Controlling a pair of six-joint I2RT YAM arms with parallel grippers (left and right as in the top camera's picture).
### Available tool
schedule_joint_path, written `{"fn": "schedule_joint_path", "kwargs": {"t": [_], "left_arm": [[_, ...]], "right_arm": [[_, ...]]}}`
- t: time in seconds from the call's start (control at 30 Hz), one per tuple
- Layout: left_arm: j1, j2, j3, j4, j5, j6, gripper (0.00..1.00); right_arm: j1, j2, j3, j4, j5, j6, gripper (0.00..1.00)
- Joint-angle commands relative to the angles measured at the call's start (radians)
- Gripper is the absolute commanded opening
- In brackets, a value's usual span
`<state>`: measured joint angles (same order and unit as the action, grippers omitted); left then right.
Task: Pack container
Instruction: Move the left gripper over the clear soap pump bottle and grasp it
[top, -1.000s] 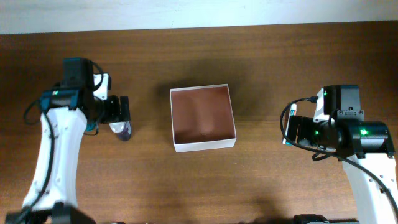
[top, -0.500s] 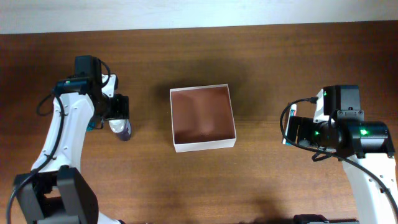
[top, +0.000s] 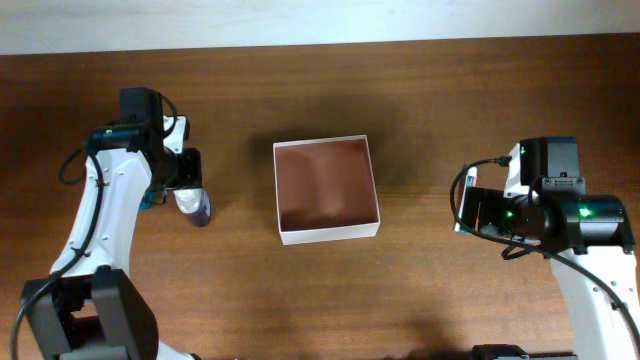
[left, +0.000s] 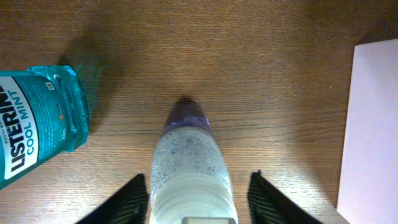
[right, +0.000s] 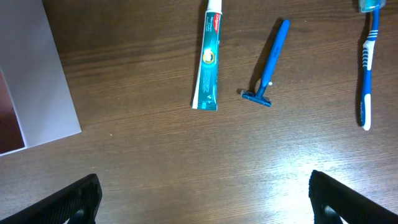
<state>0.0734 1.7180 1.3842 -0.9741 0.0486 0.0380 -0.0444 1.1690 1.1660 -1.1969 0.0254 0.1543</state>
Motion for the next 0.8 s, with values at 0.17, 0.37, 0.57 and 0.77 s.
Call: {"fn": "schedule_joint_path", "kwargs": {"t": [0.17,0.37,0.57,0.77], "left_arm": [[0.002,0.004,0.023,0.011,0.004,0.008,0.43],[0.002,0.004,0.027,0.004,0.004,0.008,0.36],[0.002,0.003,0.035,-0.016,0.004,0.008,0.28],[0.002,-0.002,0.078,-0.042,0.004,0.008,0.15]], "right_arm": [[-0.008,0.001,0.017,-0.001,-0.006,0.005,0.99],[-0.008,0.001,0.017,0.000,-0.006,0.004,0.99],[-0.008,0.001,0.017,-0.001,-0.006,0.004,0.99],[-0.008,0.001,0.017,-0.001,-0.006,0.004,0.99]]}}
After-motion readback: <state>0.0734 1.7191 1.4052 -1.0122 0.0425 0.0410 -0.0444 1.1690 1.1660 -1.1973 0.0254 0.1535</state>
